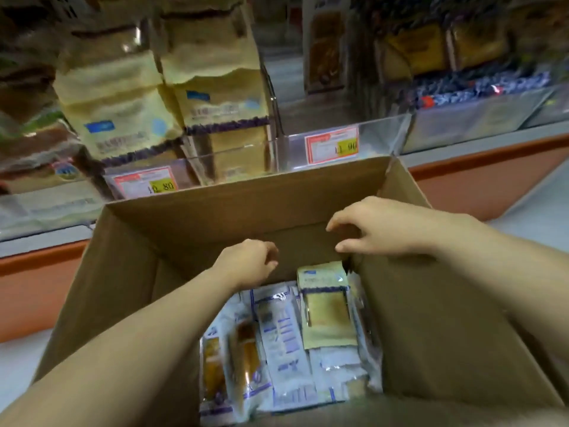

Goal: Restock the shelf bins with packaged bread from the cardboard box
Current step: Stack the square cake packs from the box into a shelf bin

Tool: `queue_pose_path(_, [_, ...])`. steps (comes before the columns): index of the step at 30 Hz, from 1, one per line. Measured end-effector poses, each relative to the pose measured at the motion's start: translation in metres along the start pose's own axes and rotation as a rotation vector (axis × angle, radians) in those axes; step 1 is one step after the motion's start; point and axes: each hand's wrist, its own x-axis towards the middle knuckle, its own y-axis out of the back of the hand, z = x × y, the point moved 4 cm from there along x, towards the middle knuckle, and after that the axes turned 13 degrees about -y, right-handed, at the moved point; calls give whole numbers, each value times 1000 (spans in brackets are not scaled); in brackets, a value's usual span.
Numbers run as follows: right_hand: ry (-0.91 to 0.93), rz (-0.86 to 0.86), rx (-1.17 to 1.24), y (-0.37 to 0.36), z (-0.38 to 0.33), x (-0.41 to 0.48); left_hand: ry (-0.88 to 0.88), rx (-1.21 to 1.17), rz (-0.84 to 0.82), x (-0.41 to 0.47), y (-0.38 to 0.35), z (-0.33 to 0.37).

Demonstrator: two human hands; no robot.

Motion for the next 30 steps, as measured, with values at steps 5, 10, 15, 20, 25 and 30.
queue_pose_path(5, [-17, -149, -53, -13, 11, 10, 83, -284, -177, 47, -69, -3])
queue_pose_path(10, [-25, -189, -32, -18, 15, 12, 165, -550, -274, 64, -132, 8])
queue_pose_path(15, [-30, -213, -43, -23, 13, 14, 260, -769, -212, 64, -158, 17])
queue_pose_path(20, [-32, -244, -49, -23, 5, 14, 230, -689, -119, 63, -154, 20])
queue_pose_path(25, [-43, -260, -39, -22, 5, 15, 214, -653, 48, 56, -121, 20])
queue_pose_path(30, [-77, -239, 3, -21, 8, 16, 230, -630, 135, 38, -83, 21])
